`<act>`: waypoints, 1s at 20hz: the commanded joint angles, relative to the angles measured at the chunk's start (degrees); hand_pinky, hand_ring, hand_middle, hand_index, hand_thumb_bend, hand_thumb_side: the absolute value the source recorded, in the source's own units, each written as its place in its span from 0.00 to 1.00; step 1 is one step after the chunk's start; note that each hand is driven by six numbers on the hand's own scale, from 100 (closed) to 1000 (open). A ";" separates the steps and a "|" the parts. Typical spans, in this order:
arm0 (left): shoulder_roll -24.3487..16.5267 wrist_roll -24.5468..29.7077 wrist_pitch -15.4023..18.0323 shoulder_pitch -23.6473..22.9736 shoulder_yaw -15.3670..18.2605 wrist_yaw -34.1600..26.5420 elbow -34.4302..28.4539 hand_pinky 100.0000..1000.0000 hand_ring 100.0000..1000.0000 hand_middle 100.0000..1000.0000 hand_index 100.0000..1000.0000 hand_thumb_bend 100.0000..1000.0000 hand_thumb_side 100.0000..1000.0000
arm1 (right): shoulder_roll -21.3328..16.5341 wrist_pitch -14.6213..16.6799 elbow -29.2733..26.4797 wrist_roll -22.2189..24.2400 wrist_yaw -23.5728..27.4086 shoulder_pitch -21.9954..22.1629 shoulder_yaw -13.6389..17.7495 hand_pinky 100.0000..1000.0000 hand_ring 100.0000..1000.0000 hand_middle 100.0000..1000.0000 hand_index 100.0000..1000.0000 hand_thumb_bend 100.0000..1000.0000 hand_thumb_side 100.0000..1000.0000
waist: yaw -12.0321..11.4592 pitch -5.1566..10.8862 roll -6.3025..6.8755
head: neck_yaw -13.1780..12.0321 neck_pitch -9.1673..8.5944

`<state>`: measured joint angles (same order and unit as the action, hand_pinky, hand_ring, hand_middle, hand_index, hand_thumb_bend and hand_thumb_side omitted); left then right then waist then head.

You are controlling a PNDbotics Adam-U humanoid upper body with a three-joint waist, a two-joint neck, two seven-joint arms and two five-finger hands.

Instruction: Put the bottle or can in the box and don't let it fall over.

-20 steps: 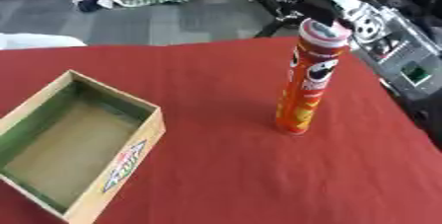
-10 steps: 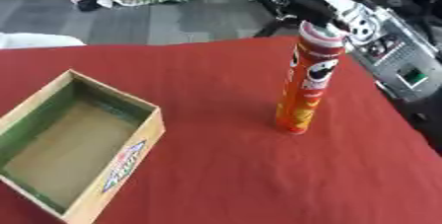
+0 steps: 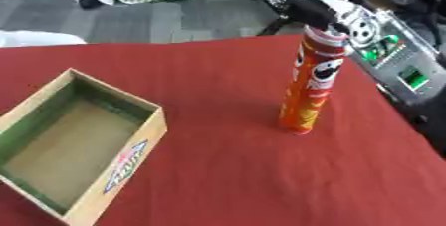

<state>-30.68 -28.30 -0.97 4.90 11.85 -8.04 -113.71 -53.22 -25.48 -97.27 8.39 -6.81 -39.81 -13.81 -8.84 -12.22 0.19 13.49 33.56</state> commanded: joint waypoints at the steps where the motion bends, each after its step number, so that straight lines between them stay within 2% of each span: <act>1: -1.33 0.09 0.21 0.56 0.60 0.14 -0.89 0.86 0.76 0.80 0.71 0.49 0.39 | -1.21 0.13 -0.70 0.00 -0.30 -0.91 0.66 0.89 1.00 1.00 0.97 0.00 1.00 | -0.07 0.68 0.14 | -0.03 -0.28; 7: -1.35 0.11 0.21 0.59 0.60 0.18 -0.89 0.86 0.76 0.80 0.71 0.49 0.39 | -1.40 0.13 -0.36 -0.57 -0.93 -0.53 1.09 0.89 1.00 1.00 0.97 0.00 1.00 | -0.04 0.64 0.15 | -0.03 -0.30; 14: -1.31 -0.01 0.21 0.50 0.71 0.25 -0.89 0.86 0.76 0.80 0.71 0.49 0.39 | -2.48 -0.02 3.42 -3.64 -2.11 1.73 3.75 0.89 1.00 1.00 0.97 0.00 1.00 | 0.06 0.43 0.19 | -0.33 -0.51; 20: -1.21 0.02 0.19 0.54 0.70 0.26 -0.89 0.86 0.76 0.80 0.71 0.49 0.39 | -3.25 0.36 4.31 -4.98 -1.68 3.00 4.69 0.89 1.00 1.00 0.97 0.00 1.00 | 0.22 0.20 0.33 | -0.45 -0.64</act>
<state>-30.67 -28.30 -0.96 4.91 11.86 -7.99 -113.71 -53.89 -25.18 -92.96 3.86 -8.52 -36.17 -10.26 -8.63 -12.72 0.48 13.21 33.56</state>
